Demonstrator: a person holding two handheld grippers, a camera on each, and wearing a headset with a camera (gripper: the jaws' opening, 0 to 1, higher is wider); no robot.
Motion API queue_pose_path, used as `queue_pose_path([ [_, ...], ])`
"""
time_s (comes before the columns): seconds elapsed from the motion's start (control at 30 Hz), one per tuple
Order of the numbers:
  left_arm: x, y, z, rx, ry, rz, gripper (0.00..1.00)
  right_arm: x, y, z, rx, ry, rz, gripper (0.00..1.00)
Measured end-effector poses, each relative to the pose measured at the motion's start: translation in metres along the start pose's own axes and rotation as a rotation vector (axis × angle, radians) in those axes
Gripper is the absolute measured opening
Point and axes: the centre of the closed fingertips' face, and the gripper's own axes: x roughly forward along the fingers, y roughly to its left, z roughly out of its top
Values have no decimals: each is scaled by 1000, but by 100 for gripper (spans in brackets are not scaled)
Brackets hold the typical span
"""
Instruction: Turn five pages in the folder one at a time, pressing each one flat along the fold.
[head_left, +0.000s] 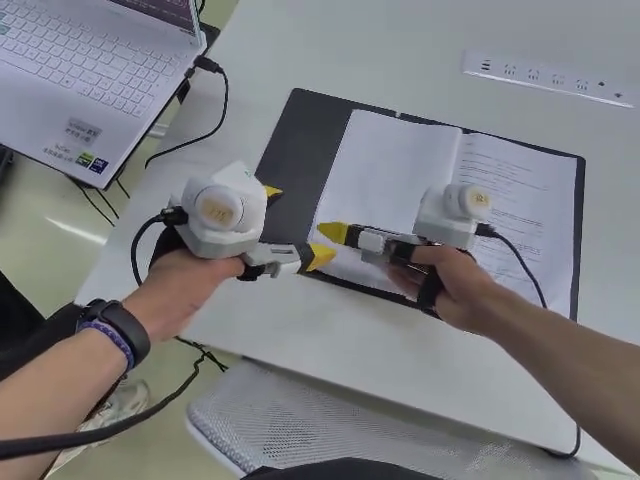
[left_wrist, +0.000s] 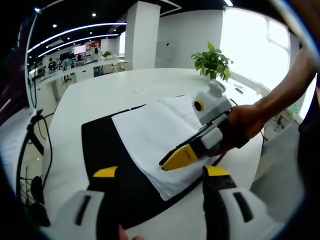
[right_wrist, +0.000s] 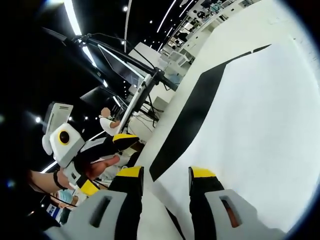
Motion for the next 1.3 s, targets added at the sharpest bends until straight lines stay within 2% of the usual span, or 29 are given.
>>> queue_pose_path([
  [0.2, 9, 0, 3, 14, 3, -6, 56, -16, -1, 23, -24, -58, -14, 35],
  [0.4, 20, 1, 3, 23, 10, -8, 49, -41, -8, 47, -61, -121, -52, 34],
  [0.47, 24, 0, 2, 28, 16, -13, 45, -51, -12, 53, -65, -138, -67, 34],
  [0.53, 29, 1, -2, 47, 37, -9, 37, -60, -16, 57, -65, -157, -81, 34],
  [0.63, 36, 0, -4, 40, 41, -12, 32, -70, -20, 60, -70, -169, -96, 34],
  [0.77, 47, -2, -14, 46, 64, -15, 26, -83, -25, 64, -73, -187, -113, 33],
  [0.87, 52, -3, -27, 59, 96, -17, 20, -91, -27, 64, -77, -192, -119, 33],
  [1.0, 54, -4, -42, 42, 122, -17, 14, -100, -29, 62, -82, -193, -127, 34],
  [1.13, 53, -8, -52, 37, 145, -17, 9, -109, -34, 60, -81, -198, -139, 33],
  [1.17, 52, -9, -57, 64, 167, -17, 10, -111, -36, 59, -80, -198, -144, 33],
  [1.3, 50, -10, -56, 97, 174, -4, 3, -115, -40, 56, -78, -194, -151, 33],
])
